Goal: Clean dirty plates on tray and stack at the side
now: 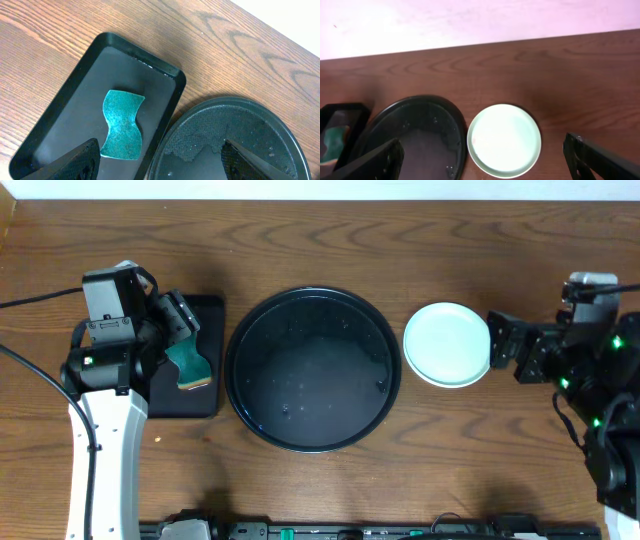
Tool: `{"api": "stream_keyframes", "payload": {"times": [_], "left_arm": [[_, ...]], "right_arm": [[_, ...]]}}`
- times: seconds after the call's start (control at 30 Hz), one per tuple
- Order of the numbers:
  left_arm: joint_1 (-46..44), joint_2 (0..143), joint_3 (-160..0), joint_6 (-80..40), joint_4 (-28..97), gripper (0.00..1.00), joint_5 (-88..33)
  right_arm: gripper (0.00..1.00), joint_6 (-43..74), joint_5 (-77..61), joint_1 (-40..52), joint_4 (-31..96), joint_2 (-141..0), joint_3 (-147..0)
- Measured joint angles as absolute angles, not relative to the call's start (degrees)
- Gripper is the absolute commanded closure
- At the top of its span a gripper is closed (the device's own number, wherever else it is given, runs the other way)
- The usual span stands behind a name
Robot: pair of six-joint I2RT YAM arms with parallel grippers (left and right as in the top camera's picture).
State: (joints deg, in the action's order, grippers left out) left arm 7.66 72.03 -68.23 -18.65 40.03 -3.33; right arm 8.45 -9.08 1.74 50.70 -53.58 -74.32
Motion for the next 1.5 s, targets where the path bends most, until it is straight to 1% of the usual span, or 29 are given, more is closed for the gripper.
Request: {"api": "stream_keyframes", "payload": {"times": [0.27, 0.43, 0.63, 0.77, 0.87, 1.0, 1.1, 1.3, 1.4, 1.5], "left_arm": [[7.66, 72.03, -68.23, -19.09, 40.03, 0.22, -3.57], [7.66, 72.01, -68.23, -19.27, 40.03, 0.22, -3.62], [7.66, 72.03, -68.23, -19.29, 40.03, 0.22, -3.75], [7.66, 72.03, -68.23, -19.29, 40.01, 0.21, -3.75], [7.66, 72.01, -68.23, -19.29, 40.03, 0.22, -3.77], [7.66, 72.03, -68.23, -19.29, 40.03, 0.21, -3.92], [7.66, 72.03, -68.23, -19.29, 40.05, 0.21, -3.97], [7.66, 72.03, -68.23, -19.29, 40.03, 0.21, -3.97], [7.66, 72.03, -68.23, -19.29, 40.05, 0.21, -3.97], [7.66, 72.03, -68.23, -19.29, 40.05, 0.21, -3.97]], "right_arm": [[0.01, 8.36, -8.91, 1.74, 56.07, -52.49, -74.32], [0.01, 6.74, -6.04, 1.74, 59.57, -52.53, -74.32], [0.01, 5.61, -3.09, 1.74, 59.13, -52.42, -73.95], [0.01, 3.99, -2.61, 1.74, 52.07, -50.13, -68.60], [0.01, 3.14, -2.52, 1.74, 45.45, -45.65, -60.45], [0.01, 2.55, -2.55, 1.74, 35.97, -36.07, -48.03], [0.01, 2.33, -2.57, 1.74, 26.50, -26.87, -38.61], [0.01, 2.28, -3.14, 1.74, 12.34, -14.72, -24.43], [0.01, 2.31, -4.03, 1.74, 6.94, -9.96, -17.61], [0.01, 2.31, -4.58, 1.74, 4.36, -6.13, -12.56]]}}
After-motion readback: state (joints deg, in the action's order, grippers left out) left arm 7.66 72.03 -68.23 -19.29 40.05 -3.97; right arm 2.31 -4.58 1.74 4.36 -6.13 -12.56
